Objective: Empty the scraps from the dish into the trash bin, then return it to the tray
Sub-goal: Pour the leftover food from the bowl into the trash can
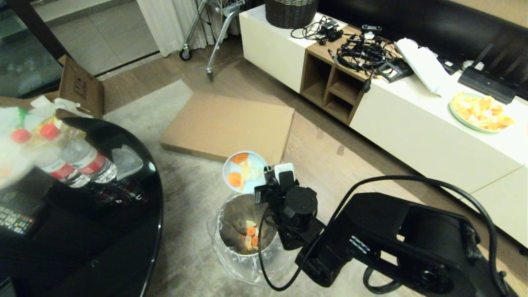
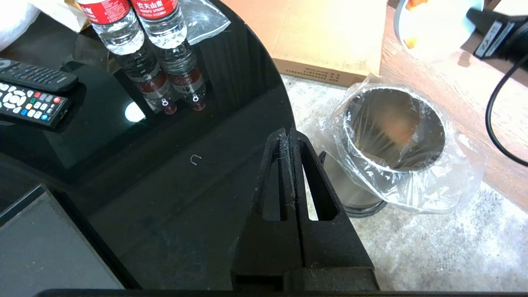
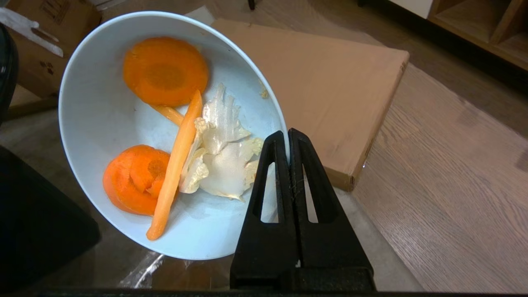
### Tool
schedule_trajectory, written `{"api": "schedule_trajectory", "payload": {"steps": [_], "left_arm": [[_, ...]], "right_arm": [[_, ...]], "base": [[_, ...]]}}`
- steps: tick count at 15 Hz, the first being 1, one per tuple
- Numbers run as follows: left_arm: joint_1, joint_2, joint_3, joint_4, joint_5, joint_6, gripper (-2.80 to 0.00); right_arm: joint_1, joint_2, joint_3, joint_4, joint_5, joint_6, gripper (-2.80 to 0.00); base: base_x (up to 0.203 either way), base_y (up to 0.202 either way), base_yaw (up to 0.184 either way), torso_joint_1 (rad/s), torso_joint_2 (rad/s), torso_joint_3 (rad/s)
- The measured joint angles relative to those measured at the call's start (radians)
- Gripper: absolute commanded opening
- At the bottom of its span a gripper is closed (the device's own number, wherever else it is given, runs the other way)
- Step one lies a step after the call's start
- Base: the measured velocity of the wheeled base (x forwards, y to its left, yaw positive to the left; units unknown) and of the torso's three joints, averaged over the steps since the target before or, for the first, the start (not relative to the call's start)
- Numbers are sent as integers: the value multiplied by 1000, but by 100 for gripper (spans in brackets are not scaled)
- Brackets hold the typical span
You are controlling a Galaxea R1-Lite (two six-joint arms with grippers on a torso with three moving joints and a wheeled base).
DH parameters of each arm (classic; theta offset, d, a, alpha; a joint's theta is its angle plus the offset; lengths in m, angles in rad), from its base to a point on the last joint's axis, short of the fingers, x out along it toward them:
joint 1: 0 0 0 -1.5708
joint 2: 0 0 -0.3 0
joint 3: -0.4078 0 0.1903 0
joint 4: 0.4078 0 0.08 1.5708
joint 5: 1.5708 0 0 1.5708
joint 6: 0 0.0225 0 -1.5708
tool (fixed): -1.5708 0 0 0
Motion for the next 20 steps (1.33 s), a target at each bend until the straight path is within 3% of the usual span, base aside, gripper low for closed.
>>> {"api": "schedule_trajectory", "payload": {"steps": [7,20], "left_arm": [[0,0,0,0,0,1,-280],[0,0,0,0,0,0,-280]], "right_arm": [[3,18,-107,0,82,-9,-280],[-7,-10,-160,0,107,-22,-280]], "base": [[0,0,0,0,0,0],[0,0,0,0,0,0]]}}
